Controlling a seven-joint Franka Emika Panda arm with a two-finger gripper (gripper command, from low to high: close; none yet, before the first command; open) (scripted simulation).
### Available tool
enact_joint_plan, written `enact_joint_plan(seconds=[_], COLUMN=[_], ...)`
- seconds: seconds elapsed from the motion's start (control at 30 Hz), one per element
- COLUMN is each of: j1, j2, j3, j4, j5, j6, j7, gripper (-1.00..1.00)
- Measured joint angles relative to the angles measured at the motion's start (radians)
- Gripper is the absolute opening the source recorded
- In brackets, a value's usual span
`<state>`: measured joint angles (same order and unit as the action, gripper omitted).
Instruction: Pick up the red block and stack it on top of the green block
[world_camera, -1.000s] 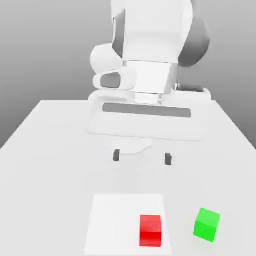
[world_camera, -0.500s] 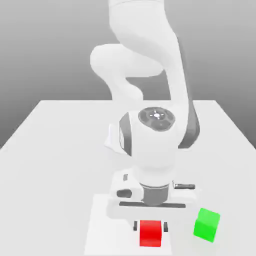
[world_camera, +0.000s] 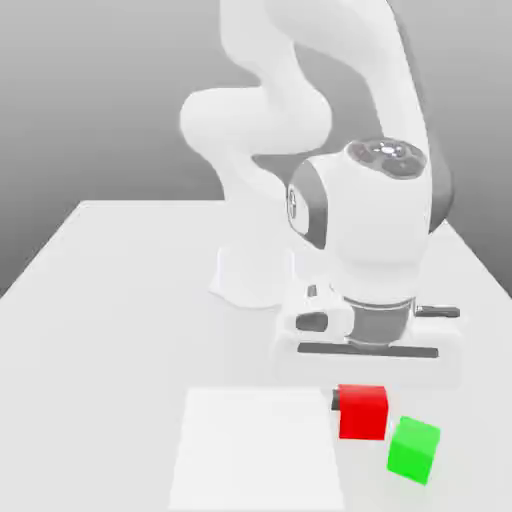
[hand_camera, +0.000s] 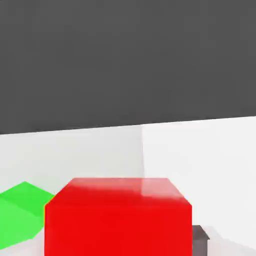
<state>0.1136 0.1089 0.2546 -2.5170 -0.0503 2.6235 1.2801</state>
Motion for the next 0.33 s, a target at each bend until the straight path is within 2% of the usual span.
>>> enact_joint_plan(seconds=[0.07,0.2,0.23,0.33], j1=[0.035,0.071,0.079,0.079], j2=[0.014,0.135,0.156,0.156], j3=[0.013,-0.025,-0.034,-0.034], j4=[0.007,0.015,0.016,0.016], j5=[-0.014,-0.091,-0.104,-0.104], j6=[0.006,0.115,0.134,0.134], j7=[0.069,0.143,0.153,0.153], gripper=[-1.0,-1.0,1.0,1.0])
